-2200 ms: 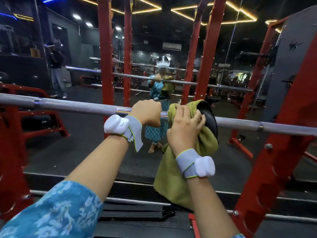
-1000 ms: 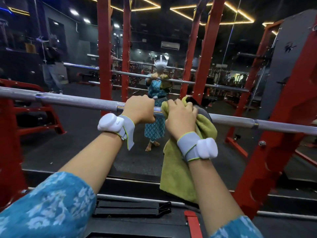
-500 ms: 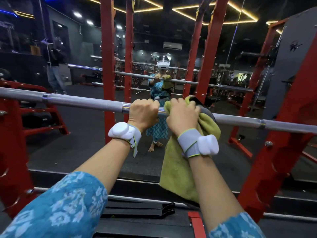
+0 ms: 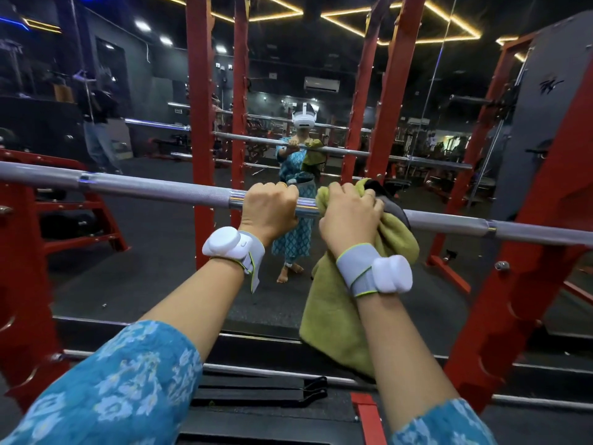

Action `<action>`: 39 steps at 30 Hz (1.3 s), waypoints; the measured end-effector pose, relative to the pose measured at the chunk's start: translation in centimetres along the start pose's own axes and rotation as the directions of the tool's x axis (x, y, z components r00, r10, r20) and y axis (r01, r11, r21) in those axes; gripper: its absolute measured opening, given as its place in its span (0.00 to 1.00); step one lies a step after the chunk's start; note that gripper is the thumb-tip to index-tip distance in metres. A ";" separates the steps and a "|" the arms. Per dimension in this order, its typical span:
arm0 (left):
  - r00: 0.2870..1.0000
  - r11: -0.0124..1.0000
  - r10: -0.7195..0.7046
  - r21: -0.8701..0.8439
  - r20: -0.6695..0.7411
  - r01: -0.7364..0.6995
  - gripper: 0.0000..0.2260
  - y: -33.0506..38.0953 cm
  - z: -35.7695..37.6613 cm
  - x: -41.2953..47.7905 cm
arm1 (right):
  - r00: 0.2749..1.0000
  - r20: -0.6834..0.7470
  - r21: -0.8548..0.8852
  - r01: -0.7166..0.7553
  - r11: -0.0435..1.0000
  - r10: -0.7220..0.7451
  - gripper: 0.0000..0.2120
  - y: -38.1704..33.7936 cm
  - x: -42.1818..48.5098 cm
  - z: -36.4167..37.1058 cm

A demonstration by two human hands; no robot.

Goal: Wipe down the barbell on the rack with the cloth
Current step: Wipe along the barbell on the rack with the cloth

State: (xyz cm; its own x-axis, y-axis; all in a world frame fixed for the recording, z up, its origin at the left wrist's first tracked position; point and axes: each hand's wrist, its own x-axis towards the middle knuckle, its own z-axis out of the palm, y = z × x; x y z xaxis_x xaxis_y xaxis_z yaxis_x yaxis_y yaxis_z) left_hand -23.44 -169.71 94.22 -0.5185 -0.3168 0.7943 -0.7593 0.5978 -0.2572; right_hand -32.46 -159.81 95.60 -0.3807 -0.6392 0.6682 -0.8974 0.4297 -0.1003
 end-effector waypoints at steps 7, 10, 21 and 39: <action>0.997 1.000 -0.020 0.015 -0.074 0.021 0.14 -0.1 0.5 0.1 | 0.957 -0.239 0.153 0.202 0.967 -0.162 0.31 1.9 -2.5 2.1; 0.999 1.000 -0.007 -0.001 -0.033 0.006 0.14 -0.4 -0.4 0.0 | 0.997 -0.067 0.095 0.042 0.995 -0.036 0.27 3.6 -1.6 0.3; 0.769 0.990 0.079 -0.139 0.634 0.013 0.16 -1.0 -3.0 4.3 | 0.963 0.101 0.033 0.249 0.968 -0.251 0.25 1.2 -0.3 -0.7; 0.999 1.000 0.008 -0.023 0.032 -0.007 0.13 1.0 0.2 0.5 | 0.946 0.266 0.078 0.168 0.983 -0.184 0.17 0.3 2.0 -2.1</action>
State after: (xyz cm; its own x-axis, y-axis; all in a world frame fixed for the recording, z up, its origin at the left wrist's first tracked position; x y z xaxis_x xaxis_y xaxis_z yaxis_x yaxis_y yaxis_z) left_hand -24.52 -169.40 94.30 -0.5369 -0.3355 0.7741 -0.7463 0.6168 -0.2502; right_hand -33.01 -159.65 98.44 -0.2550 -0.8536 0.4543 -0.9634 0.2645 -0.0438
